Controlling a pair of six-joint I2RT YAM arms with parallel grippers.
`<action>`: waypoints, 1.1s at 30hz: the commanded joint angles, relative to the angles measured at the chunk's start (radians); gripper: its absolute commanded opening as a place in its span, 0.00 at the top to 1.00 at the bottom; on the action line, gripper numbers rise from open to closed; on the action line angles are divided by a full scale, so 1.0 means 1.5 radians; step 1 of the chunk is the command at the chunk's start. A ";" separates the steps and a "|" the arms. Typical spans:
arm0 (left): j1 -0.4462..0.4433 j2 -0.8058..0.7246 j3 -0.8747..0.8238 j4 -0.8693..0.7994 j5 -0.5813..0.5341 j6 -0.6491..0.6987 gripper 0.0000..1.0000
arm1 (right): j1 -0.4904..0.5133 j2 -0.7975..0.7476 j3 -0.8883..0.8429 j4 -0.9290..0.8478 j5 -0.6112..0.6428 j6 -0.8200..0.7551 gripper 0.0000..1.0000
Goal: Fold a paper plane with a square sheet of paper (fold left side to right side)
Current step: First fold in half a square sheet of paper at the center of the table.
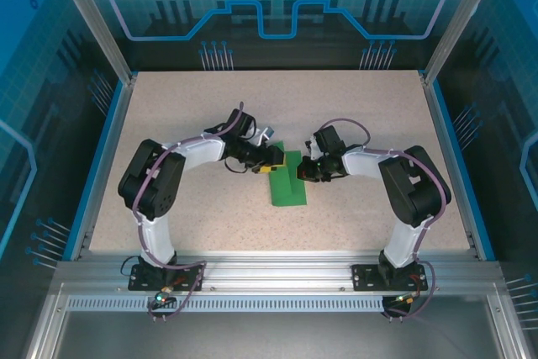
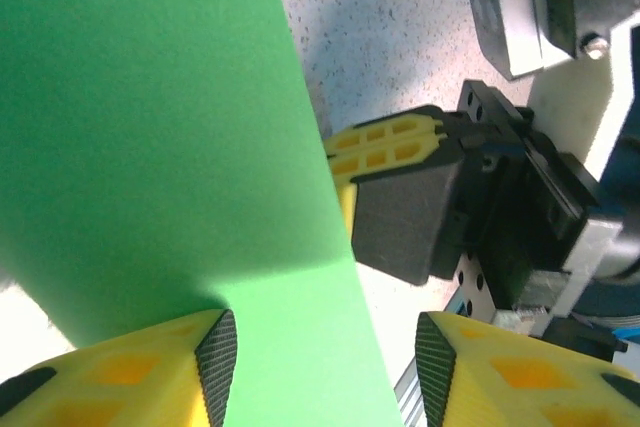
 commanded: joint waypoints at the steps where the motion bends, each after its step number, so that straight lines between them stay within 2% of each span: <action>1: -0.004 0.018 0.018 0.006 0.019 -0.010 0.56 | 0.008 -0.028 -0.011 -0.007 0.010 -0.005 1.00; 4: -0.004 0.022 0.018 -0.002 0.010 -0.006 0.69 | 0.001 -0.070 -0.021 0.006 0.006 -0.010 1.00; 6: -0.004 0.023 0.018 -0.009 0.004 -0.002 0.78 | -0.001 -0.103 -0.021 -0.001 0.017 -0.021 0.94; 9: -0.005 0.023 0.017 -0.015 -0.001 0.003 0.84 | -0.005 -0.140 -0.024 0.004 0.013 -0.028 0.84; 16: -0.006 0.024 0.016 -0.024 -0.008 0.008 0.90 | -0.008 -0.127 -0.022 0.060 -0.109 -0.002 0.53; 23: -0.007 0.024 0.016 -0.026 -0.008 0.010 0.91 | 0.004 -0.064 0.011 0.048 -0.134 0.011 0.47; 26: -0.007 0.024 0.016 -0.026 -0.008 0.011 0.91 | 0.007 -0.049 0.018 0.047 -0.143 0.013 0.49; 28: -0.007 0.023 0.016 -0.027 -0.008 0.011 0.91 | 0.008 -0.043 0.019 0.052 -0.153 0.015 0.61; 30: -0.007 0.020 0.015 -0.030 -0.011 0.016 0.91 | 0.007 -0.041 0.020 0.045 -0.149 0.012 0.78; 33: -0.007 -0.002 0.011 -0.042 -0.034 0.025 0.88 | 0.009 -0.039 0.028 0.009 -0.119 -0.002 0.95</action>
